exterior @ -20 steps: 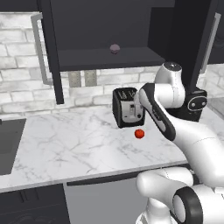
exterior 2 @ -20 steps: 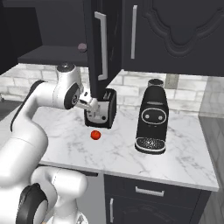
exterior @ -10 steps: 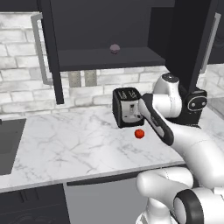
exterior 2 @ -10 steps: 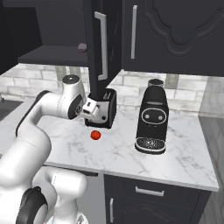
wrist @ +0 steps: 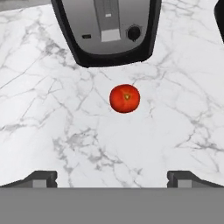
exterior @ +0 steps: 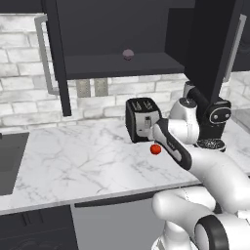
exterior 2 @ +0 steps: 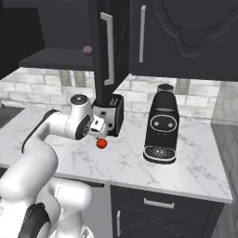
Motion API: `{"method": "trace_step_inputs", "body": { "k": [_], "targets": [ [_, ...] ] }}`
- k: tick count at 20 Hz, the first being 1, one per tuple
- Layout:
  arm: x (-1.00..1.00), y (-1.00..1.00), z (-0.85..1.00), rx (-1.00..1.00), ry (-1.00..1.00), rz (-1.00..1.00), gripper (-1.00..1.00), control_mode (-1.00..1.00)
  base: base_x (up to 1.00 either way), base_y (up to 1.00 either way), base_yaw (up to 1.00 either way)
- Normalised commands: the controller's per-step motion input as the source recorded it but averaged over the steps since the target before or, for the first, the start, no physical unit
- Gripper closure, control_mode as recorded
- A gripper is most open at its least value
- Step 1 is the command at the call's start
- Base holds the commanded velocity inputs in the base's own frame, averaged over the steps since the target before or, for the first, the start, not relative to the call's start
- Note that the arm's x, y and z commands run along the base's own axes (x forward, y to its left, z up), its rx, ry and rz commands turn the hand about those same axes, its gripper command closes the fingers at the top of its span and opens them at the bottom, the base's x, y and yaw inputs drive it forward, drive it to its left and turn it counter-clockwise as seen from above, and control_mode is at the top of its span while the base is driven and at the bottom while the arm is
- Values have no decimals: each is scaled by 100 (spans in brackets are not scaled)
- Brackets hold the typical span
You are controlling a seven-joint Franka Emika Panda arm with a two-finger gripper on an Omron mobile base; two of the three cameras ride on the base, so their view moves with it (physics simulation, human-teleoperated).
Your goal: Pick the eggplant, tomato from the counter and place them in the cabinet. Then close the cabinet.
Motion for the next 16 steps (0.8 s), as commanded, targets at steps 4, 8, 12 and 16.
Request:
{"method": "trace_step_inputs", "body": {
  "k": [4,8,12,16],
  "targets": [
    [18,-2,-39,0,1,5,-100,-100,0,0,0],
    [26,-2,-39,0,3,5,-100,-100,0,0,0],
    [39,-4,-29,0,1,5,-100,-100,0,0,0],
    [47,-7,-23,0,3,3,-100,-100,0,0,0]
  ]
}}
